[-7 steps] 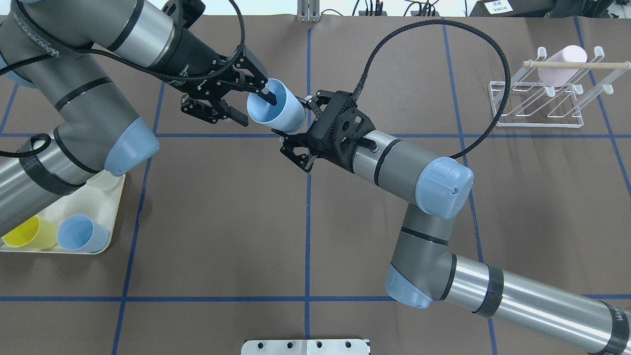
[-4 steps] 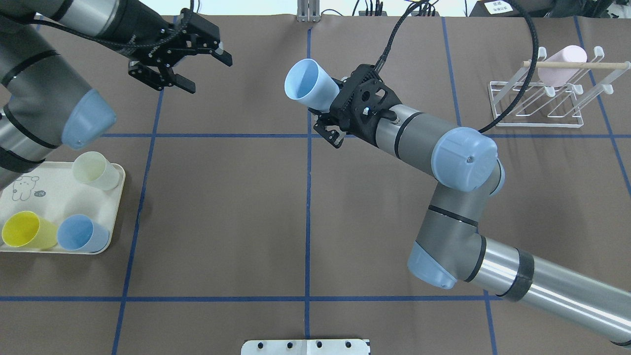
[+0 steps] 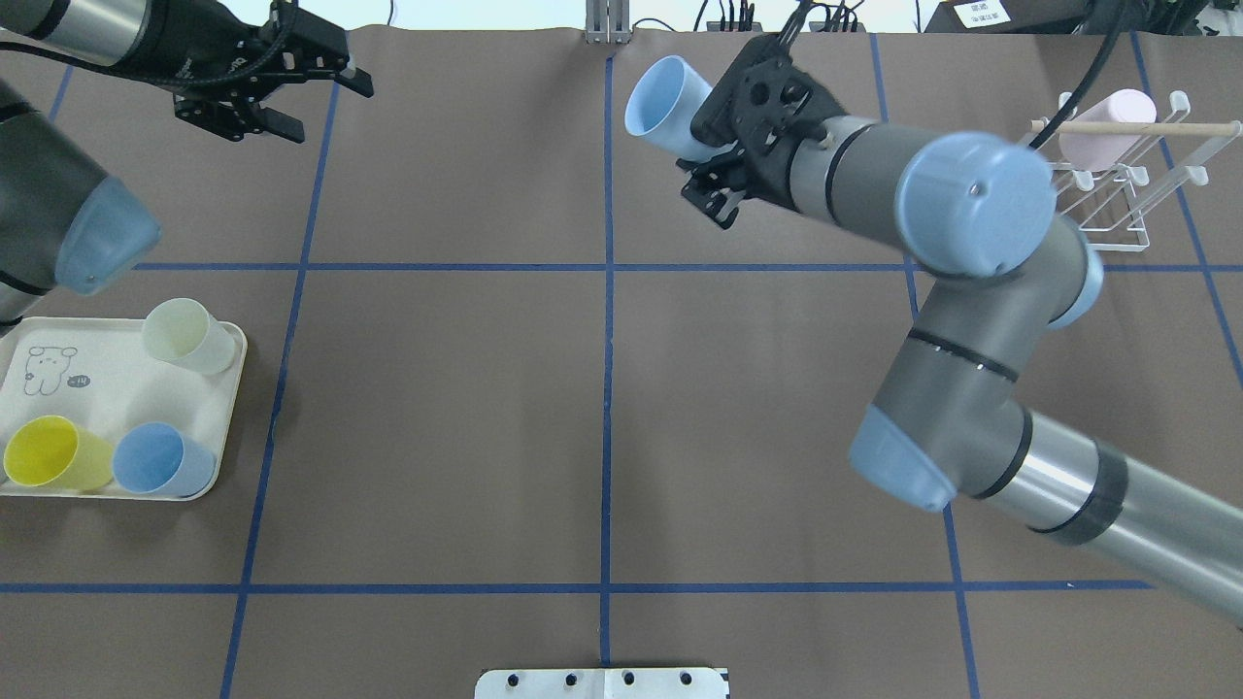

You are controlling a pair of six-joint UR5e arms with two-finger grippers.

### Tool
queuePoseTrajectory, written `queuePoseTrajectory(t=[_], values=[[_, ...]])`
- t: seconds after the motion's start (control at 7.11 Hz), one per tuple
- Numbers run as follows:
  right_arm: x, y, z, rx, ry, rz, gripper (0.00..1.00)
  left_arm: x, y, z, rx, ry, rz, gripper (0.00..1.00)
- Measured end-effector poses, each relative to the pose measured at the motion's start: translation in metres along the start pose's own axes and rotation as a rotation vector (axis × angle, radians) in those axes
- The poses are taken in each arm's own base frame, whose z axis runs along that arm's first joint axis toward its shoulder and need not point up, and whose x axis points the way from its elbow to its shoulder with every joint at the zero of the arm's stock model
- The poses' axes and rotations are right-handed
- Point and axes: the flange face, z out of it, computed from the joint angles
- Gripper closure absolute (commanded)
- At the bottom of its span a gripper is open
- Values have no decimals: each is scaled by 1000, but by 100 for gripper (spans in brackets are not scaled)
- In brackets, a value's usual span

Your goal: Transfer IKEA cup to right arm and place on rack

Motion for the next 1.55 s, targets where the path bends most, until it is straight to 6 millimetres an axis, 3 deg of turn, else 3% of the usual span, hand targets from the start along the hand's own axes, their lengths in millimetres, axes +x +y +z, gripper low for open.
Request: queuePoseTrajectory(t=[0.14, 0.28, 0.42, 0.7, 1.13, 1.55], values=[[38, 28, -10, -49, 28, -55, 73, -27, -4, -5, 2, -54, 79, 0], [75, 69, -20, -116, 71, -140, 72, -49, -2, -8, -8, -88, 126, 0], [111, 115, -33, -198, 111, -272, 69, -60, 1, -11, -18, -99, 144, 0], [174, 179, -54, -344, 143, -549, 67, -63, 4, -13, -24, -101, 152, 0], [265, 248, -73, -556, 95, -982, 66, -64, 7, -12, -26, -101, 145, 0], [314, 279, -60, -831, 68, -1297, 67, -64, 8, -12, -27, -100, 144, 0]])
